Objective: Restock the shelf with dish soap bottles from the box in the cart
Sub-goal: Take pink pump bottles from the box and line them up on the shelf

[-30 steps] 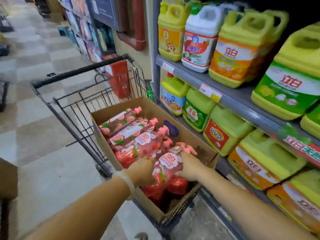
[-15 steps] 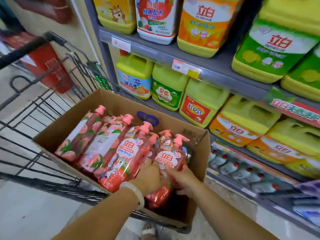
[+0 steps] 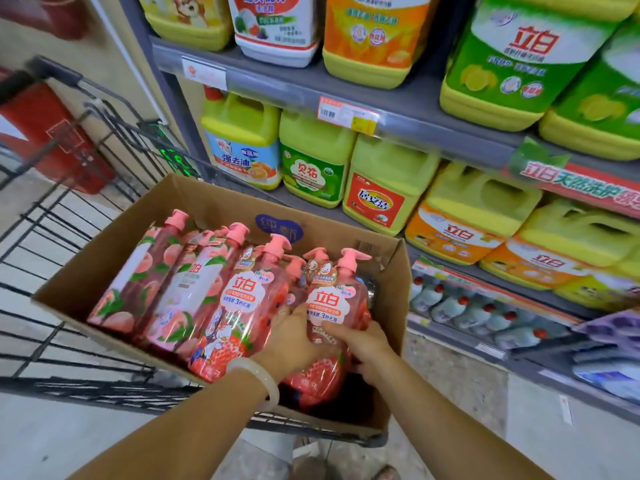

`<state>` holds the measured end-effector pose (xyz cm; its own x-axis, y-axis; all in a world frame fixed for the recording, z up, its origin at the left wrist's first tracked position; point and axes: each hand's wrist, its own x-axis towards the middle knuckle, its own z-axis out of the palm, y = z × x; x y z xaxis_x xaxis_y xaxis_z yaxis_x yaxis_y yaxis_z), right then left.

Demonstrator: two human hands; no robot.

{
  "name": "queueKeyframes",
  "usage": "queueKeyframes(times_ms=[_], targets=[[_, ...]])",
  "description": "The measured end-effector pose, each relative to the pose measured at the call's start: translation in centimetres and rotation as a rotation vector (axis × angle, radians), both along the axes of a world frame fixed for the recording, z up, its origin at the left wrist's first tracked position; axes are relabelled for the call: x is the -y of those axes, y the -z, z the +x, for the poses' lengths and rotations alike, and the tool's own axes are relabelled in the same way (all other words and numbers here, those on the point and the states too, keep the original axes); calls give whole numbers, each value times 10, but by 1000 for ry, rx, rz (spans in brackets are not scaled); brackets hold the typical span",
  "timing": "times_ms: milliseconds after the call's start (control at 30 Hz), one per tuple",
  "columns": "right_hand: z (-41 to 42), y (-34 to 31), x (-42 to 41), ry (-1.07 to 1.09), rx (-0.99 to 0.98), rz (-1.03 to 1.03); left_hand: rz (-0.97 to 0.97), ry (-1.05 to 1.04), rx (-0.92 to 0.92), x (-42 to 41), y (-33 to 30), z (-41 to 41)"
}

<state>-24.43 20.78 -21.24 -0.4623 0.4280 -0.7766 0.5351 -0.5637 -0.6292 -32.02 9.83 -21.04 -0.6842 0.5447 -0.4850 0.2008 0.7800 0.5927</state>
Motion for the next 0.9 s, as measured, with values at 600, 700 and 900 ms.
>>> queueKeyframes(times_ms=[600,700,900], targets=[[15,-42,-37,-206,-154,66,388,-116,676,5,-48,-3],[18,-65,-53,-247,-197,117,481,41,656,-9,-78,1],[42,-123,-91,-185,-279,208,602,76,539,-52,-131,20]])
